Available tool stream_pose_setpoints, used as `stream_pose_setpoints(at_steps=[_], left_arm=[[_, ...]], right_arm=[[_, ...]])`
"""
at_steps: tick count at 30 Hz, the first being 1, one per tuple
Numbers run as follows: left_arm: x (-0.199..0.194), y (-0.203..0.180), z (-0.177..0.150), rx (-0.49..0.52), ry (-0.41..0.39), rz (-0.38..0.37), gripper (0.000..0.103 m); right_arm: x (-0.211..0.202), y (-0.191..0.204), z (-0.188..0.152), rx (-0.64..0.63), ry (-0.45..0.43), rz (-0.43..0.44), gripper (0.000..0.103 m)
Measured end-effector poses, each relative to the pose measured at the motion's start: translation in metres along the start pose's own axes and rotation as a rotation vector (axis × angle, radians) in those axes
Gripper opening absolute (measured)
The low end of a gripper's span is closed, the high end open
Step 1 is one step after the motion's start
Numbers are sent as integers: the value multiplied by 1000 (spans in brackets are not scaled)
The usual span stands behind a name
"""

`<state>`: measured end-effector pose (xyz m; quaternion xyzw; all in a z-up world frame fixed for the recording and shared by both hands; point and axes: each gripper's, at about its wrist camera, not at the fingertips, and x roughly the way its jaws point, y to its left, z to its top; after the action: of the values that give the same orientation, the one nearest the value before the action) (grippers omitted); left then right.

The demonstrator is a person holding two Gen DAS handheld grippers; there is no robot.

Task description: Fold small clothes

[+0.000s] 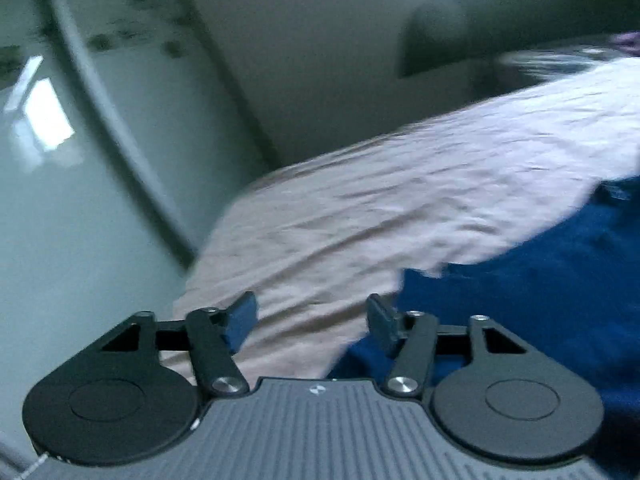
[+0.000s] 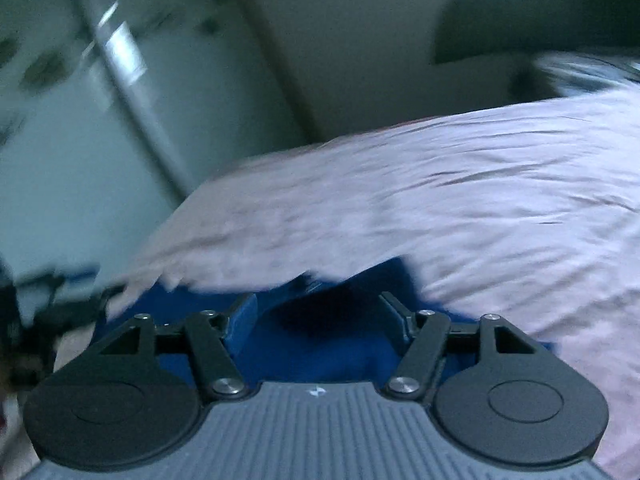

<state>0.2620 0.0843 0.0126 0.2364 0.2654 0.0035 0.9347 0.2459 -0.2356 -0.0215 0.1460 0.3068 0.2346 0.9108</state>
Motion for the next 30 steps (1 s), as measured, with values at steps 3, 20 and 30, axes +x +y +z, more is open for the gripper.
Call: stream_pose_setpoints(at_steps=[3, 20, 30], left_arm=[[-6, -10, -2, 78, 10, -118, 82], [48, 8, 2, -292, 135, -344, 10], [44, 8, -3, -309, 142, -196, 16]], right_arm=[[8, 22, 1, -143, 15, -109, 68], [27, -14, 8, -100, -20, -166, 6], [40, -14, 12, -147, 34, -421, 7]])
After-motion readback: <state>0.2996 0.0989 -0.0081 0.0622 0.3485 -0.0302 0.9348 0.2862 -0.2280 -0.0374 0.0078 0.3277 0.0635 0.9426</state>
